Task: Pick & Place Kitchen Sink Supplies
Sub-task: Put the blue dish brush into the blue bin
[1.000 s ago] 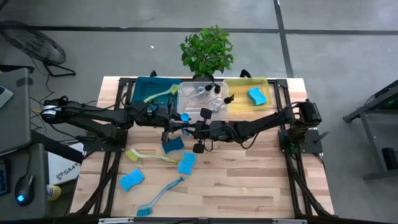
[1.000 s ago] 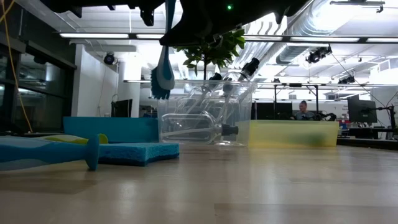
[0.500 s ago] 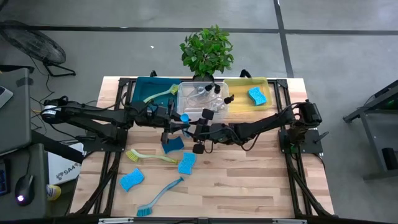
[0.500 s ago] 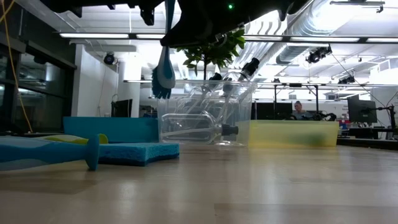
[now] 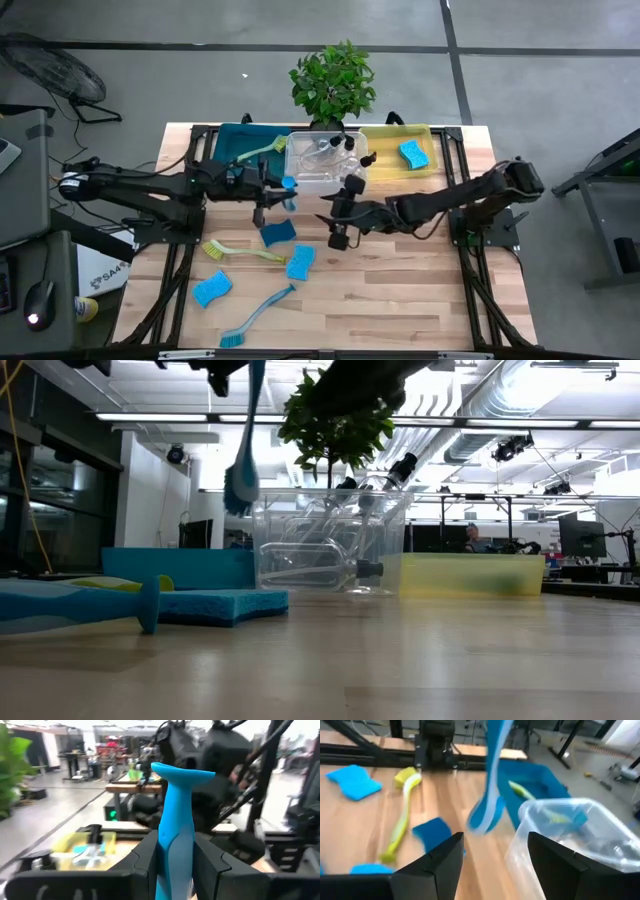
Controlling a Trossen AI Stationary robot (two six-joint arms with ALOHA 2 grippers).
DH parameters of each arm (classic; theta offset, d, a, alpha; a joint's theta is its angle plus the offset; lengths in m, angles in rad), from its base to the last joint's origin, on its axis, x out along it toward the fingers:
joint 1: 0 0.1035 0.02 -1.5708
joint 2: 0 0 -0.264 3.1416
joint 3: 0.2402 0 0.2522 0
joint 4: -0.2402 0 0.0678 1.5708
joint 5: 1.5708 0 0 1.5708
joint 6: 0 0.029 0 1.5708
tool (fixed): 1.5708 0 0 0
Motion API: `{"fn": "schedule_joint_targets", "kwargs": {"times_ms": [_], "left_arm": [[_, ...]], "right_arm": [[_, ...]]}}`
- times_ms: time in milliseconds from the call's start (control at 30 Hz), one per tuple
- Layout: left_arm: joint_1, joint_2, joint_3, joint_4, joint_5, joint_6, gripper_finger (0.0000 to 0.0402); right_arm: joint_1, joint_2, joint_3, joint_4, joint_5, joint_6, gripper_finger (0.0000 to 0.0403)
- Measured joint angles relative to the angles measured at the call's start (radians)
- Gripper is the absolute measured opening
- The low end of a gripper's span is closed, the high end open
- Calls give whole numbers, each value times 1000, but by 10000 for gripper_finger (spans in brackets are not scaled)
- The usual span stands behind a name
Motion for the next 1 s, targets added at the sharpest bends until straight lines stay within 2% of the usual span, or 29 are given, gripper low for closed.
{"fn": "schedule_joint_targets", "kwargs": {"times_ms": [167,300,400,633,800,1000], "left_arm": [[0,-84,1,-140,-90,41,79],[0,-133,50,-330,-198,77,79],[0,-136,108,-446,-304,103,79],[18,-113,209,-694,-520,168,79],[151,-102,228,-797,-494,160,79],[408,-59,229,-846,-322,157,79]], "right_arm": [[49,-16,0,-95,0,82,216],[91,-12,-1,-160,0,149,216],[122,-9,-3,-212,11,196,216],[184,-9,-3,-286,109,266,216],[211,-9,-3,-390,186,334,216],[222,-9,-3,-521,249,441,216]]}}
